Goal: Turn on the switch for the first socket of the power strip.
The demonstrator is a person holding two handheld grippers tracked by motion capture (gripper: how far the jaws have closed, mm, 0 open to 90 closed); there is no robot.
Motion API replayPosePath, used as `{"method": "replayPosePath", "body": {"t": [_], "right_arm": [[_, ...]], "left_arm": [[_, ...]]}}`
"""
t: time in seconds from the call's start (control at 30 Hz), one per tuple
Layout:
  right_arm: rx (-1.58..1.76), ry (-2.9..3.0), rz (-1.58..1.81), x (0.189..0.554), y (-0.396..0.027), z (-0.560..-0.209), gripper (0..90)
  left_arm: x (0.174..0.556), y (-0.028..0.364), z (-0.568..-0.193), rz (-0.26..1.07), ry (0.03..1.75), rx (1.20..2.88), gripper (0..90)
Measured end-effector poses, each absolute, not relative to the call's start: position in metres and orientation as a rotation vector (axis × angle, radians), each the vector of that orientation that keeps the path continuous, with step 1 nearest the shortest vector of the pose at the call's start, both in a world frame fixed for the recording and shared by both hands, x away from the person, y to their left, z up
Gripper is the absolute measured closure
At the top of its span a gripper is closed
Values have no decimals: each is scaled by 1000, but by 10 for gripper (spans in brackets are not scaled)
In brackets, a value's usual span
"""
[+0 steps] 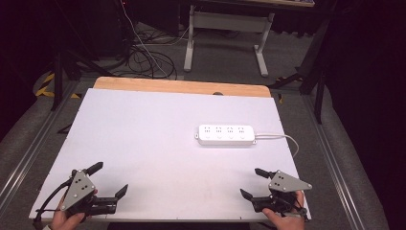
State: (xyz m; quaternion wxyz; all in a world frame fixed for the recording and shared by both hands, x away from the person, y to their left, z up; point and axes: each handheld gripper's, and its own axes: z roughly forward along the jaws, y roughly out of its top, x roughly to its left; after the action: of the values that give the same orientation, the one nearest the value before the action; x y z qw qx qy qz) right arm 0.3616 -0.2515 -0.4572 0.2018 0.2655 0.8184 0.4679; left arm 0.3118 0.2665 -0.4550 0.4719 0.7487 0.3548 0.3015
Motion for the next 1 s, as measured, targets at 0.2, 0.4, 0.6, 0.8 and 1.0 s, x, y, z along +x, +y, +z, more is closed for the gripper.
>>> {"method": "replayPosePath", "body": {"t": [0.2,0.4,0.6,0.8,1.0], "right_arm": [[736,2282,1312,361,-252,-457,164],[732,2287,1311,361,-251,-456,173],[722,2289,1311,360,-250,-456,176],[718,2291,1308,360,-249,-455,186],[724,2293,1301,360,-249,-454,193]], "left_arm": [[311,267,-454,739,876,1813,4],[310,268,-454,728,875,1794,4],[310,269,-454,733,865,1796,4],[310,268,-454,736,877,1800,4],[311,267,-455,732,879,1803,4]]}}
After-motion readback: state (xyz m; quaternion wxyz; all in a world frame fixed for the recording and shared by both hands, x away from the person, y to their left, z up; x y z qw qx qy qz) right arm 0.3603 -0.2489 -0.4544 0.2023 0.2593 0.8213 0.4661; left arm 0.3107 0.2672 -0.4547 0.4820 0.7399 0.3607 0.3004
